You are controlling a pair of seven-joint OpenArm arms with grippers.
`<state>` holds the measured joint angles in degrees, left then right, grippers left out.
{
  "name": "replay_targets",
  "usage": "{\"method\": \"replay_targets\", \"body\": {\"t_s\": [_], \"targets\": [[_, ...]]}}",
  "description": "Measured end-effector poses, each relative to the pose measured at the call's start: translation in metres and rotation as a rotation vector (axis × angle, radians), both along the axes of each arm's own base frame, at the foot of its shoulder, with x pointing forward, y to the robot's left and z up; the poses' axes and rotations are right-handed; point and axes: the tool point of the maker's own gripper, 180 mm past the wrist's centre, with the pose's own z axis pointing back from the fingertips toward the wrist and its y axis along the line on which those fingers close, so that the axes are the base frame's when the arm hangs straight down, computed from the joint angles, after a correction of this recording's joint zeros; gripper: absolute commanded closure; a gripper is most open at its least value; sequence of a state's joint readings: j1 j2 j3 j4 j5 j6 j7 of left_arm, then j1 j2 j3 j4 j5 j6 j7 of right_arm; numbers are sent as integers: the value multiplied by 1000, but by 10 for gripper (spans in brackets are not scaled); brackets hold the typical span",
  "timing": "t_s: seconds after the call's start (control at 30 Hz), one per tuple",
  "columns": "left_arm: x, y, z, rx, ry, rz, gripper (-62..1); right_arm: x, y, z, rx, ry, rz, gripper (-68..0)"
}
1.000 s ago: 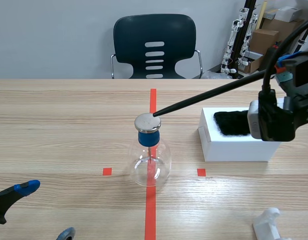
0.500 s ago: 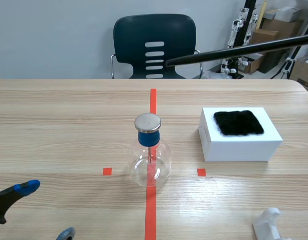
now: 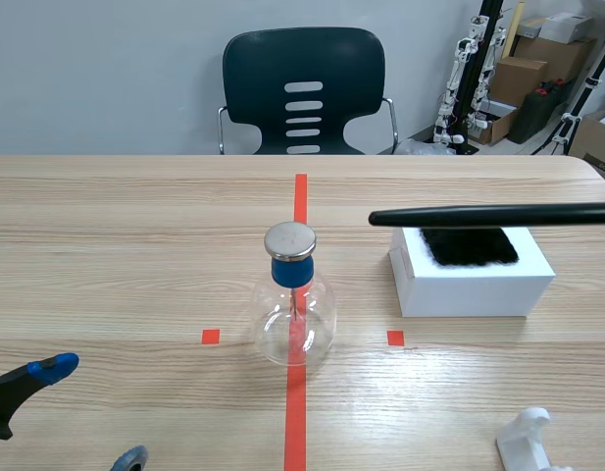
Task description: Do the electroscope experiment. hold the rod still at the electroscope
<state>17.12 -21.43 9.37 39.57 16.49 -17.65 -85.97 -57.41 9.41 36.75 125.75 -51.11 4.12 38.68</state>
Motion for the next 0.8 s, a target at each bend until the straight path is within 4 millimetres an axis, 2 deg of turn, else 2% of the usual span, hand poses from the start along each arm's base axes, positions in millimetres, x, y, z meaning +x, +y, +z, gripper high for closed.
{"method": "replay_targets", "body": {"t_s": [0.2,0.8], "targets": [[0,0,0,0,0,0,-623,-17,1,-8,33,47,-12,-13],[0,0,0,0,0,0,-623,-16,0,-8,32,45,-18,-13]]}}
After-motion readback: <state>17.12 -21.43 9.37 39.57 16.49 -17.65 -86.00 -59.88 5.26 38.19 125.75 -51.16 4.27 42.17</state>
